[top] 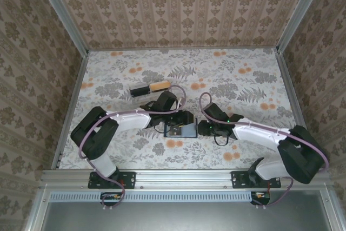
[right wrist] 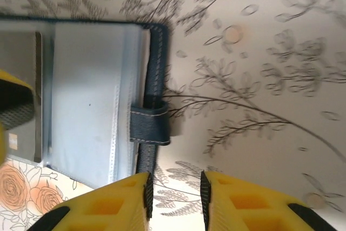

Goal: Take the credit cards out of the card holder

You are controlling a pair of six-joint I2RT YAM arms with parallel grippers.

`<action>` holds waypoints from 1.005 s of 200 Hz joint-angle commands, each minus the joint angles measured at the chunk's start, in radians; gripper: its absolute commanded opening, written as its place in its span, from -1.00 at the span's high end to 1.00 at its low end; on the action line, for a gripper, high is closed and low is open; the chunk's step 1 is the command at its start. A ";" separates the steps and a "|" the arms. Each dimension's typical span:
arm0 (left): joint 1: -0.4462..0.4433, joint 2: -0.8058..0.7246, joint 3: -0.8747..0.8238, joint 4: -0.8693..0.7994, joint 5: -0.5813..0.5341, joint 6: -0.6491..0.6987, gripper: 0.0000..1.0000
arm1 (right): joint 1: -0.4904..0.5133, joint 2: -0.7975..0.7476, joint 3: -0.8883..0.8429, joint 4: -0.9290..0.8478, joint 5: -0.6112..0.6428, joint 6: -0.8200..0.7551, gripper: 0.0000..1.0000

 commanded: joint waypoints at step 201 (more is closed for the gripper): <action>0.157 -0.227 -0.227 -0.170 -0.109 0.113 1.00 | 0.022 0.329 0.186 0.252 -0.380 0.108 0.57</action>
